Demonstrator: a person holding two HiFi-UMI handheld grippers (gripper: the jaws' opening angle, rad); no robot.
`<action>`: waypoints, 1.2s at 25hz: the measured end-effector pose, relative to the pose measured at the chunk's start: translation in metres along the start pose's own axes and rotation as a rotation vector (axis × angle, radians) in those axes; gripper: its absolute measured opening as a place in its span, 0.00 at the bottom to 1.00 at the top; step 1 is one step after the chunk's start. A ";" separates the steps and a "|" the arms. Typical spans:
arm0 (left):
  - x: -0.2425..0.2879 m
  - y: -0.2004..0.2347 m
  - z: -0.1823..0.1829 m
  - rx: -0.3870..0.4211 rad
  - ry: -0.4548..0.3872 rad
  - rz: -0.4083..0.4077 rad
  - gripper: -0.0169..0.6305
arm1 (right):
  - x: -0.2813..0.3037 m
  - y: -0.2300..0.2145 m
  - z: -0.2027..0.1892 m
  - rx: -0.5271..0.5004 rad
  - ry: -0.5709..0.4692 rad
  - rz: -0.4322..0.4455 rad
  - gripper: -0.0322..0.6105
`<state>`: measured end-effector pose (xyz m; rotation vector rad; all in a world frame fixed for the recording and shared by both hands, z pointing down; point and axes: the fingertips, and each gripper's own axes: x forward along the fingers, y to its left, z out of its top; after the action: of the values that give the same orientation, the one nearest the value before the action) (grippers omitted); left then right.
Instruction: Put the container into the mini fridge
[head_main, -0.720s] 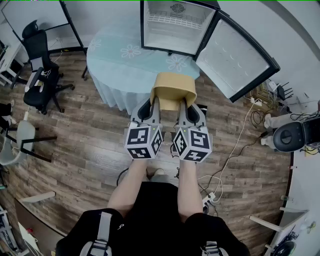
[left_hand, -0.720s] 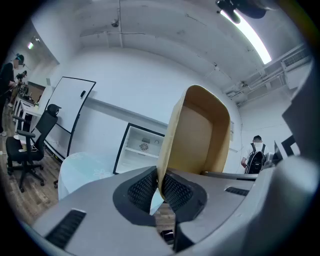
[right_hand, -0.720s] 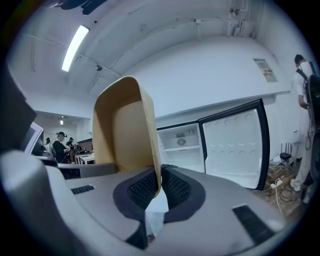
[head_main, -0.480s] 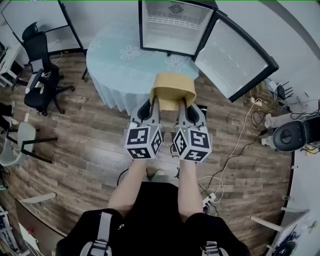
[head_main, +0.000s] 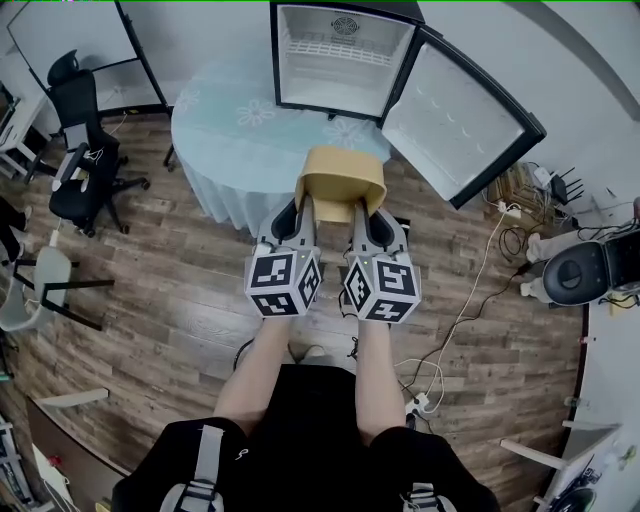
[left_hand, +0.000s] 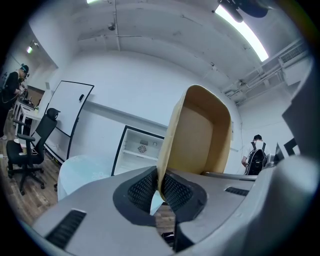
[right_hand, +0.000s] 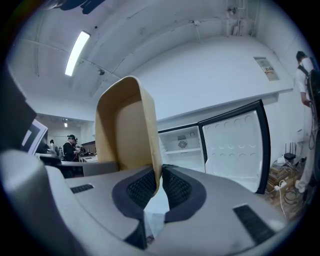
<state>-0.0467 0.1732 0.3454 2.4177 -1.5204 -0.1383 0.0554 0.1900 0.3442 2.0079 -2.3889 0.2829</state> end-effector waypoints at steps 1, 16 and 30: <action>-0.001 -0.003 0.001 0.001 -0.004 0.000 0.05 | -0.002 -0.002 0.002 -0.003 -0.004 0.003 0.10; -0.002 -0.041 -0.001 -0.023 -0.030 -0.017 0.05 | -0.028 -0.027 0.016 -0.030 -0.016 0.037 0.11; 0.067 0.001 0.002 -0.027 -0.034 0.022 0.05 | 0.055 -0.035 0.011 -0.031 0.010 0.104 0.12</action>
<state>-0.0188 0.1126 0.3478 2.3886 -1.5488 -0.1955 0.0813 0.1289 0.3444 1.8690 -2.4795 0.2546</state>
